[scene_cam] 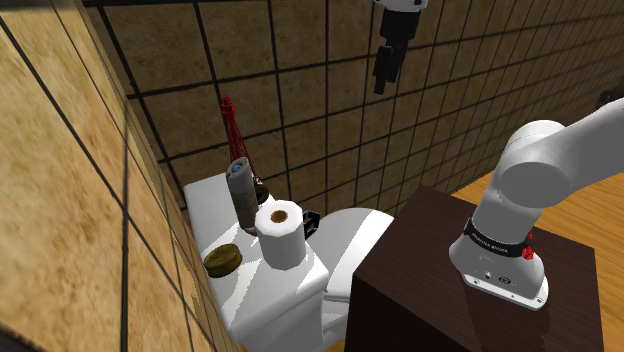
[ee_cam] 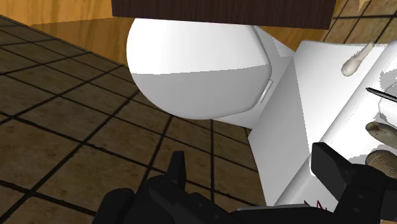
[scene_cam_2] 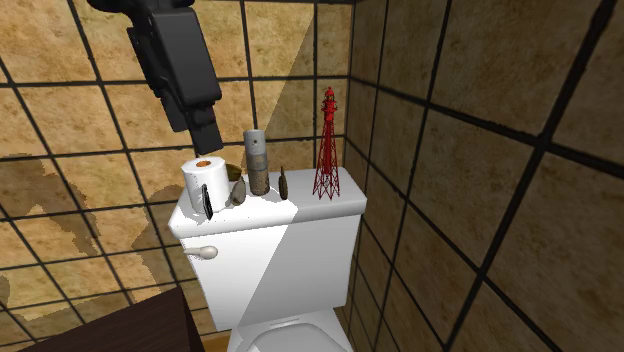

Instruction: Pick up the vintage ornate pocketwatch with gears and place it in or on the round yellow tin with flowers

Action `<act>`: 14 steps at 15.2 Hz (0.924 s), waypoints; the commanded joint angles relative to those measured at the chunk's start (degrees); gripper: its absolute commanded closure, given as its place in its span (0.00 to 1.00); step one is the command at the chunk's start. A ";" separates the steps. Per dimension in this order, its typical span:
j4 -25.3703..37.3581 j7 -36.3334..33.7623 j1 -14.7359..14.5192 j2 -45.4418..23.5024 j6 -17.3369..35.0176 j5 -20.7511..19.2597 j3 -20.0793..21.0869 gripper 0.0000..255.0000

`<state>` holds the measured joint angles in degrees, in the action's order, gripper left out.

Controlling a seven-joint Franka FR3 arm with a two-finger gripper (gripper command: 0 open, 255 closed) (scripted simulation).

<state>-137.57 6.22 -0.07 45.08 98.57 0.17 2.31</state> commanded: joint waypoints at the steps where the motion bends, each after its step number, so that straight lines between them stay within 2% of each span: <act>1: 0.00 0.00 0.00 0.00 0.00 0.00 0.00 0.00; 8: -4.41 -12.22 -1.12 -3.91 12.45 2.94 9.90 0.00; 14: -4.08 -23.69 -0.14 -11.65 23.01 2.57 19.29 0.00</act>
<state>-141.94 -15.32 -0.44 34.62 120.04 2.94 20.01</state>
